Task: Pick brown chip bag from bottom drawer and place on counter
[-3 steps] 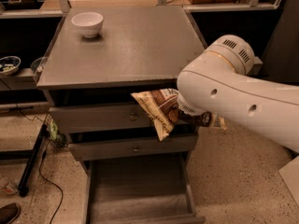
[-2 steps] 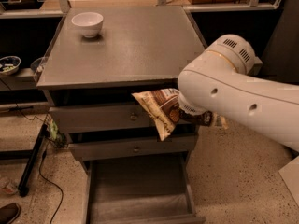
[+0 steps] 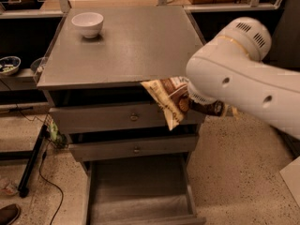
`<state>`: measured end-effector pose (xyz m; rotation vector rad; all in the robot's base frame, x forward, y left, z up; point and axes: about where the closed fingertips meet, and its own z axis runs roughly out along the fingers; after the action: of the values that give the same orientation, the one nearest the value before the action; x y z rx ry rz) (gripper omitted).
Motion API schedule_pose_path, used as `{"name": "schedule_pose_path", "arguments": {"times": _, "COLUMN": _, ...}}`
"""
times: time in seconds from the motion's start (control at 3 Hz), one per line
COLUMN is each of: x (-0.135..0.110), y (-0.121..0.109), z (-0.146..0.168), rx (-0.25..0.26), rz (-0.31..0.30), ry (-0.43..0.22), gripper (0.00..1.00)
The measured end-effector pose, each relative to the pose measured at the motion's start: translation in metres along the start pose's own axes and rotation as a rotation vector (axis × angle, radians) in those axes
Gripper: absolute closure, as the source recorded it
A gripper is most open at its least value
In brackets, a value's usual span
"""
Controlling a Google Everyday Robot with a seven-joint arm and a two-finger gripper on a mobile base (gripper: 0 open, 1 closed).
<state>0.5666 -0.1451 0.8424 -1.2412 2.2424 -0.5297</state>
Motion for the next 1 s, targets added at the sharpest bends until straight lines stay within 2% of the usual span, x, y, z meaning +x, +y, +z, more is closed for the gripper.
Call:
{"name": "schedule_pose_path", "arguments": {"times": 0.67, "x": -0.012, "y": -0.066, "z": -0.023, "rx": 0.090, "rz": 0.032, "ry": -0.005, "gripper": 1.00}}
{"name": "schedule_pose_path", "arguments": {"times": 1.0, "x": -0.011, "y": -0.068, "z": -0.023, "rx": 0.092, "rz": 0.035, "ry": -0.003, "gripper": 1.00}}
